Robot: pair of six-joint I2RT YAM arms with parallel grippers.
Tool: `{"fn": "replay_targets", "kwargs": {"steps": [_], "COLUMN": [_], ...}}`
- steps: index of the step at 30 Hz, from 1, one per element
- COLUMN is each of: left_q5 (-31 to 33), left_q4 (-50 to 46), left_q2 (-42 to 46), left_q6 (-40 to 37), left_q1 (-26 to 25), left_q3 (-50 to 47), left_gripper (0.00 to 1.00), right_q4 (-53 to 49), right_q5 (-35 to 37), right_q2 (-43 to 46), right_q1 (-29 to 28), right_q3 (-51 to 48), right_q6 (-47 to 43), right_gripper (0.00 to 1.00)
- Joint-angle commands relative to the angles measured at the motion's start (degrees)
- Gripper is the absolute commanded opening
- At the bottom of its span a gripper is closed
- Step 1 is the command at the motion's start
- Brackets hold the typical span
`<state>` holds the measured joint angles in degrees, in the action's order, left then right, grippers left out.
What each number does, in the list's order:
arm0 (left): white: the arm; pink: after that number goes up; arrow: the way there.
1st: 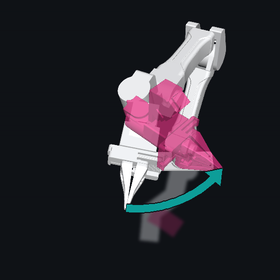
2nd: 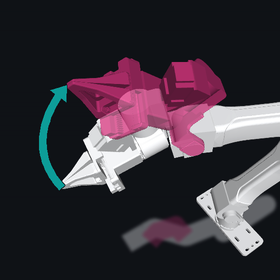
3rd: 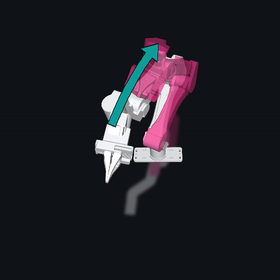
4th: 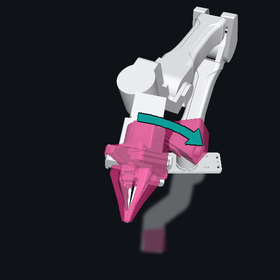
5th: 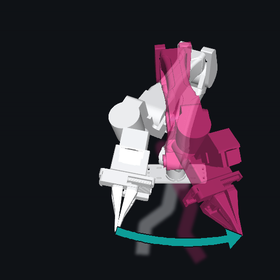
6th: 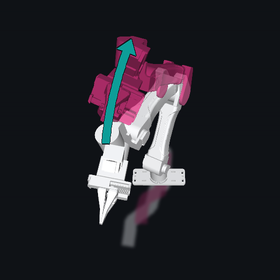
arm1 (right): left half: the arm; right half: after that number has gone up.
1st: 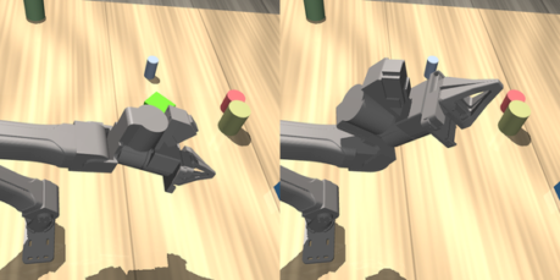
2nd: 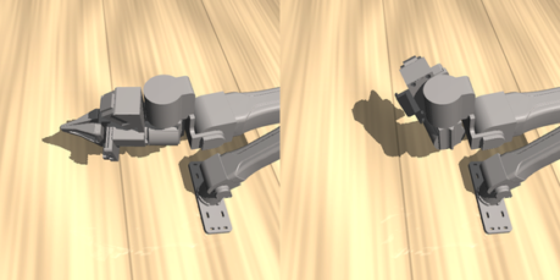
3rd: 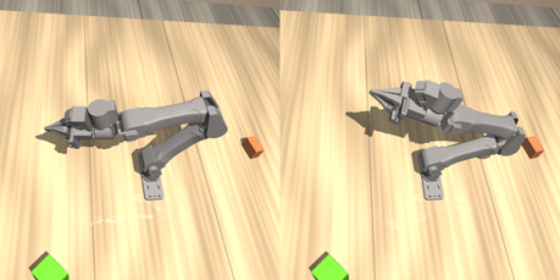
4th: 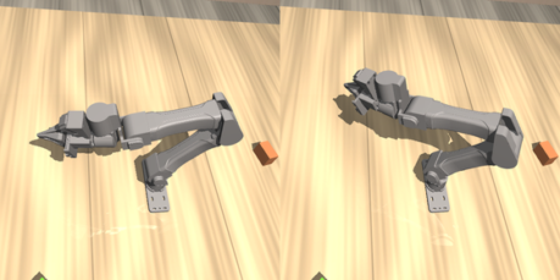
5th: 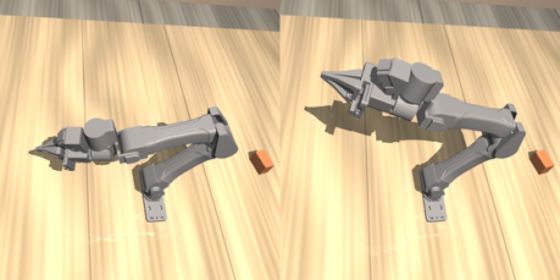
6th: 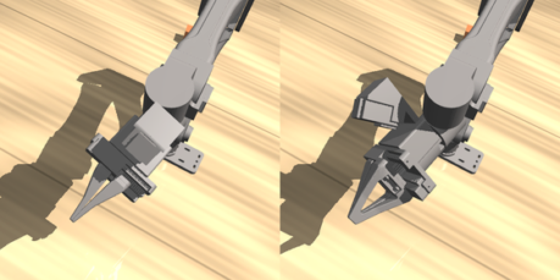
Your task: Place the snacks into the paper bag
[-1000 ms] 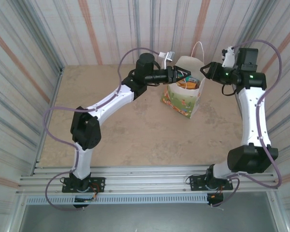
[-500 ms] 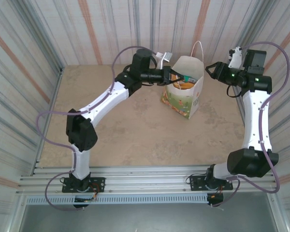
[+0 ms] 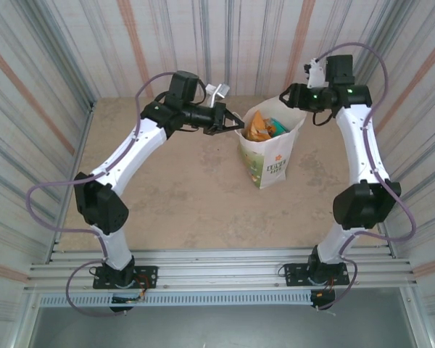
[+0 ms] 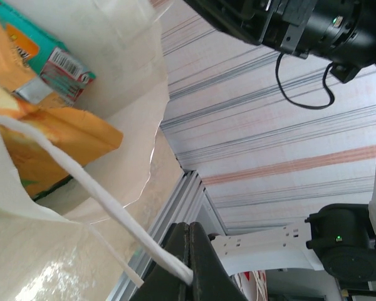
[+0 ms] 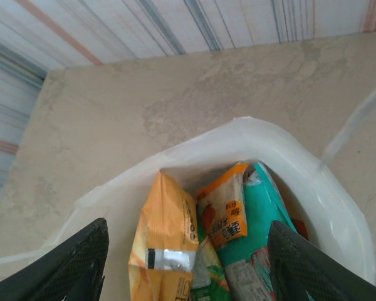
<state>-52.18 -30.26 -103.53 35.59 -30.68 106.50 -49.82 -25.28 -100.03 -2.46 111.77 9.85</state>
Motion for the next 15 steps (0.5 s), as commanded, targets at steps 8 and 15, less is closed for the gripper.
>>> {"fn": "replay_targets", "kwargs": {"steps": [8, 15], "left_q5": [-5.6, -5.8], "left_q4": [-14.6, -25.0], "left_q2": [6.7, 7.9], "left_q6": [-8.6, -14.8], "left_q1": [6.7, 11.3], "left_q3": [0.3, 3.6], "left_gripper": [0.00, 0.00], "right_q4": [-0.7, -3.2], "right_q5": [-0.8, -0.7], "right_q2": [7.7, 10.6], "right_q1": [-0.5, -1.2], "right_q3": [2.0, 0.6], "right_q6": [0.0, 2.4], "right_gripper": [0.67, 0.66]}}
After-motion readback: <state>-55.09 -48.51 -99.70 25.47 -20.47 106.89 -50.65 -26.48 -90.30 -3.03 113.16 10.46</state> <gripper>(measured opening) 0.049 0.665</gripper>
